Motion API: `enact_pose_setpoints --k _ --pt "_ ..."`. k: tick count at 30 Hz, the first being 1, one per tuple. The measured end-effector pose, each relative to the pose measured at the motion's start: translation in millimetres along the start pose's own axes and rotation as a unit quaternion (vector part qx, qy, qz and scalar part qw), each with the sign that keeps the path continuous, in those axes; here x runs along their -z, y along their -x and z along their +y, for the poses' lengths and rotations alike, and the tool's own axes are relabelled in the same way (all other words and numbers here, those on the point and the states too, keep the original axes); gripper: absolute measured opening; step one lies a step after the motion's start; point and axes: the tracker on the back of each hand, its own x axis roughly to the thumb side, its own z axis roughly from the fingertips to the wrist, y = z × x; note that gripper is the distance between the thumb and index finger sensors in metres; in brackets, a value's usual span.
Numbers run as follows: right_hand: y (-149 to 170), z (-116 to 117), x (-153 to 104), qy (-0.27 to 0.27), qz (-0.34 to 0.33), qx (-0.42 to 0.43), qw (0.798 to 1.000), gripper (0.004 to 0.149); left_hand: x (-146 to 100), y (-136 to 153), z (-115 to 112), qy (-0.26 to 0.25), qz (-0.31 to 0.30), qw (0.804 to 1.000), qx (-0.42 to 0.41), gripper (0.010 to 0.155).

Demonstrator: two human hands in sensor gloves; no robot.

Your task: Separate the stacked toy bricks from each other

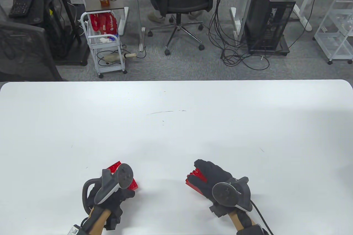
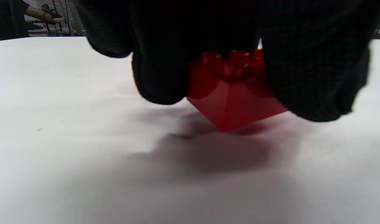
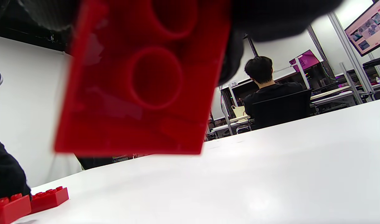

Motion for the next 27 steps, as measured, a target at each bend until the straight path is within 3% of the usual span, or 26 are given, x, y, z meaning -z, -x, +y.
enact_pose_setpoints --k 14,18,22,27 --pt "0 -1 -1 0.000 0.000 0.006 1.000 0.063 -1 -25 -7 0.015 0.012 0.995 0.100 0.068" --pt "1 0 0 -0.003 0.000 0.007 1.000 0.064 -6 -37 -12 0.030 0.022 0.985 0.166 0.072" --pt "0 0 -1 -0.002 -0.001 0.008 1.000 0.064 -9 -40 -11 0.034 0.031 0.984 0.175 0.085" --pt "-2 -1 -2 0.000 -0.006 0.014 1.000 0.065 -22 -40 4 -0.027 0.006 0.990 0.140 0.086"
